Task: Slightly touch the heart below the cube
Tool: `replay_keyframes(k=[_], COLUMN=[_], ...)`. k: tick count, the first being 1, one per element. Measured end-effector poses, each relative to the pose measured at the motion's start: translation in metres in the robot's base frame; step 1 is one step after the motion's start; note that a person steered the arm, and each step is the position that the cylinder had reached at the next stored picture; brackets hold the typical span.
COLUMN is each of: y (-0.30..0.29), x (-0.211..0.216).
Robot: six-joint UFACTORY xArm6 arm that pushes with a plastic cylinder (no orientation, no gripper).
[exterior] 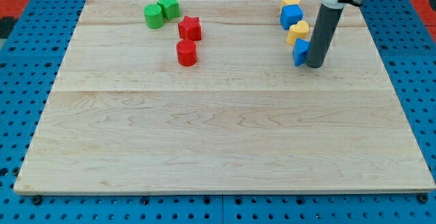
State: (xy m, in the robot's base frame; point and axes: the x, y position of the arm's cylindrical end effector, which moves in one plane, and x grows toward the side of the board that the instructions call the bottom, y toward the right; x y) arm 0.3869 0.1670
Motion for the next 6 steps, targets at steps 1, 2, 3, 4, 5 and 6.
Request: replay_keyframes(k=[1,2,3,4,5,6], y=[0.002,0.038,0.057,0.075,0.042,0.023], x=[-0.002,-0.010,-0.013,-0.050,-0.055,-0.064])
